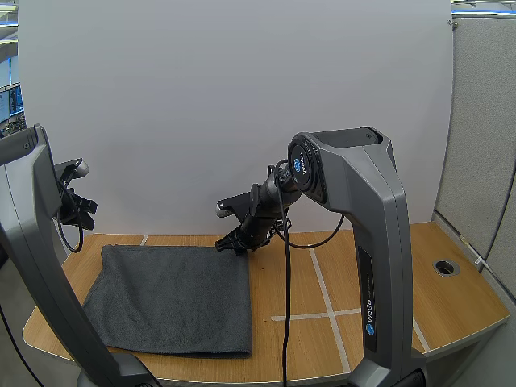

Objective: Fold the towel

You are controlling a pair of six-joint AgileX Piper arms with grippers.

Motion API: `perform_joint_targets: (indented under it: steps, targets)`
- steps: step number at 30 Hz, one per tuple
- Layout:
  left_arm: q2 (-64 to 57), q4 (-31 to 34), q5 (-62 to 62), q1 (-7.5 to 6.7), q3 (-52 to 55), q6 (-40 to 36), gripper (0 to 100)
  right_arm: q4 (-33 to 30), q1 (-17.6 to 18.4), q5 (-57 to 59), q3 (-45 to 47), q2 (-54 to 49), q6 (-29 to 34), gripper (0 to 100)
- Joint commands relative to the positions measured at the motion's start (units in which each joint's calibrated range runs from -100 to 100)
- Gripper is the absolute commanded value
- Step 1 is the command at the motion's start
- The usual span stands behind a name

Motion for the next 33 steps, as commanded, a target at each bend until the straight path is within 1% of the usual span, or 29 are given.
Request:
perform_joint_targets:
  steps: [1,2,3,4,8,12,20,25,31,33]
  targets:
    - [-0.9,-0.8,1.0,-0.25,-0.4,0.0,0,1.9,-0.2,-0.8,-0.3,-0.1,-0.2,21]
    - [-0.9,-0.8,1.0,-0.25,-0.4,0.0,0,2.4,-0.2,-0.8,-0.3,-0.1,-0.2,10]
    - [-0.9,-0.8,1.0,-0.25,-0.4,0.0,0,2.8,-0.2,-0.8,-0.3,-0.1,-0.2,2]
    - [-0.9,-0.8,1.0,-0.25,-0.4,0.0,0,2.8,-0.2,-0.8,-0.3,-0.1,-0.2,0]
    - [-0.9,-0.8,1.0,-0.25,-0.4,0.0,0,2.8,-0.2,-0.8,-0.3,-0.1,-0.3,0]
    - [-0.9,-0.8,1.0,-0.25,-0.4,0.0,0,0.2,-0.2,0.7,-0.3,-0.1,-0.4,0]
    - [-0.9,-0.8,1.0,-0.25,-0.4,0.0,0,-1.6,-2.6,6.5,-0.3,-1.3,-0.4,0]
    - [-0.9,-0.9,1.0,-0.25,-0.4,0.0,0,-3.9,-4.1,10.5,-0.3,-2.4,-0.4,0]
    - [-0.9,-0.9,1.0,-0.25,-0.4,0.0,0,-5.0,-5.1,14.5,-0.1,-3.1,-0.4,0]
    - [-0.9,-0.9,1.0,-0.25,-0.4,0.0,0,-5.0,-5.3,15.9,-0.1,-3.2,-1.4,0]
